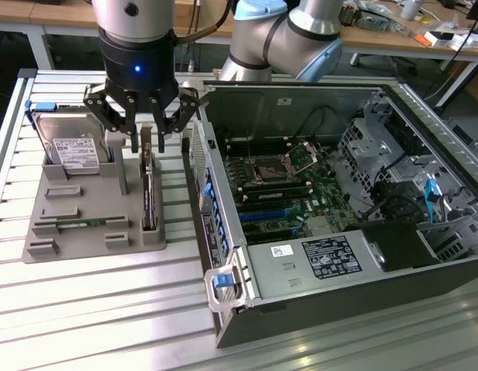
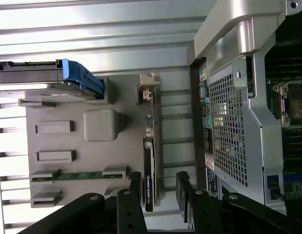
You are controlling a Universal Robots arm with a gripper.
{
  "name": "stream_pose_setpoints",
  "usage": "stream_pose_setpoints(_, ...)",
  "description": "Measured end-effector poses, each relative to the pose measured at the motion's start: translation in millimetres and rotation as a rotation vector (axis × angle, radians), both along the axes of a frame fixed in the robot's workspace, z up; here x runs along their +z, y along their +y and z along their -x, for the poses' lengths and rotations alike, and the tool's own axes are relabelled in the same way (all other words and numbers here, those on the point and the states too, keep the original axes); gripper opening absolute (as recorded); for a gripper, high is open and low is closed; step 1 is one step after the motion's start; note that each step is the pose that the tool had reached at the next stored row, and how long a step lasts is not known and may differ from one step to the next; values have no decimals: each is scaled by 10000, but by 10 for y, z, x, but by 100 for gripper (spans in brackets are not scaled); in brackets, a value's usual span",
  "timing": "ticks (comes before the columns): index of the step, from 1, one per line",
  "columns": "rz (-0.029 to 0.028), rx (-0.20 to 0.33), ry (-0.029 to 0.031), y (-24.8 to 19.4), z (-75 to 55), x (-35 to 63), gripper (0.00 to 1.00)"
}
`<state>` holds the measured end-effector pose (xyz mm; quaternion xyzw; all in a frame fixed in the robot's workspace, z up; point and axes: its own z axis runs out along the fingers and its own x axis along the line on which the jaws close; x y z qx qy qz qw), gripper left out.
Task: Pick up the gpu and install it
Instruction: 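Pick up the gpu and move the gpu toward the slot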
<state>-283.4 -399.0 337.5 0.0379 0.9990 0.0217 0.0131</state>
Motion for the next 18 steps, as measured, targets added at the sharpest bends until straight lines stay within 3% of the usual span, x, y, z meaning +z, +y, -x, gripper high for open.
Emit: stream_pose_setpoints(18, 0, 0, 0, 0, 0, -177, 42)
